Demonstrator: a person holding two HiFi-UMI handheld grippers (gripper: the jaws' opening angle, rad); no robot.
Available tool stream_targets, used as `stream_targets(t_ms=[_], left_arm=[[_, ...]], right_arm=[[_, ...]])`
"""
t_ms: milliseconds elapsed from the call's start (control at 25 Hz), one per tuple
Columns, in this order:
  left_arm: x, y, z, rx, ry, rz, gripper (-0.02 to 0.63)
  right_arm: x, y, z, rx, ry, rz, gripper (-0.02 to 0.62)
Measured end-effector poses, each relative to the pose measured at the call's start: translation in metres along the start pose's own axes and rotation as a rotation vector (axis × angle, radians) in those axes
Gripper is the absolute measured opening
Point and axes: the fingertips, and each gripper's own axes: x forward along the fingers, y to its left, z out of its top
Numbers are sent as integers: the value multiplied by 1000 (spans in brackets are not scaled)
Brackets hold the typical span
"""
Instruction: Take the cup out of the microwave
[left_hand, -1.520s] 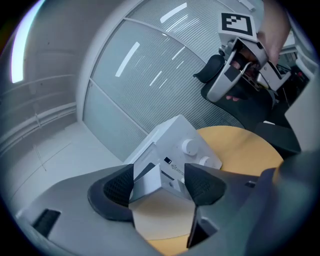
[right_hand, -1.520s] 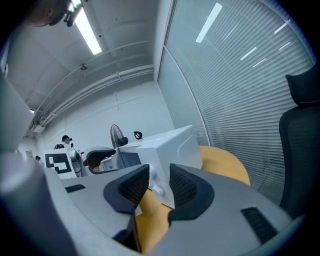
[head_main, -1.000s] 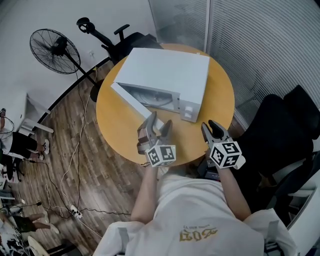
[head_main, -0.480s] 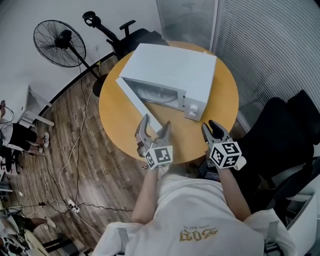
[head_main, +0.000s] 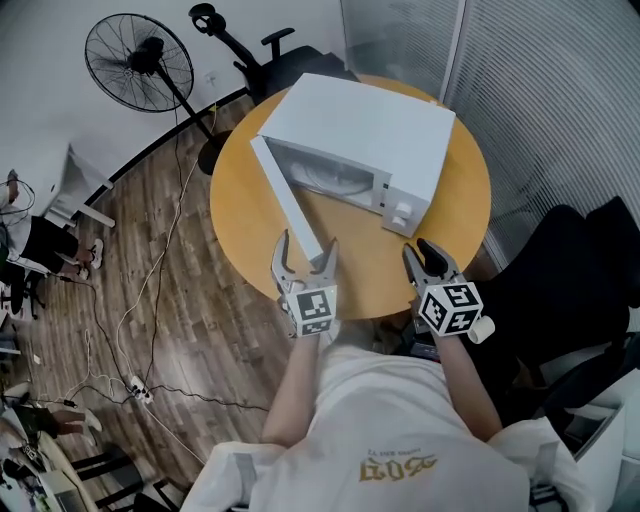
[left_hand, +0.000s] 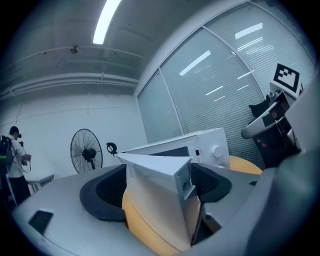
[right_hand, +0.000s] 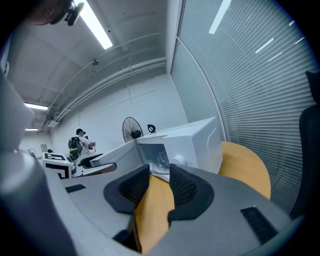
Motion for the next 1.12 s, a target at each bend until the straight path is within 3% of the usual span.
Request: stream_targets(t_ms=[240,560,1120], left_arm=[[-11,15,-13,-106,33,23,368],[-19,31,-26,-166,59,38,282],[-20,61,-44,-270,99,104,244]], right_arm=[[3,14,-5,-4,11,28,121],[6,25,-1,-2,-2,48,121],[16,43,8,-23,-13,95,121]])
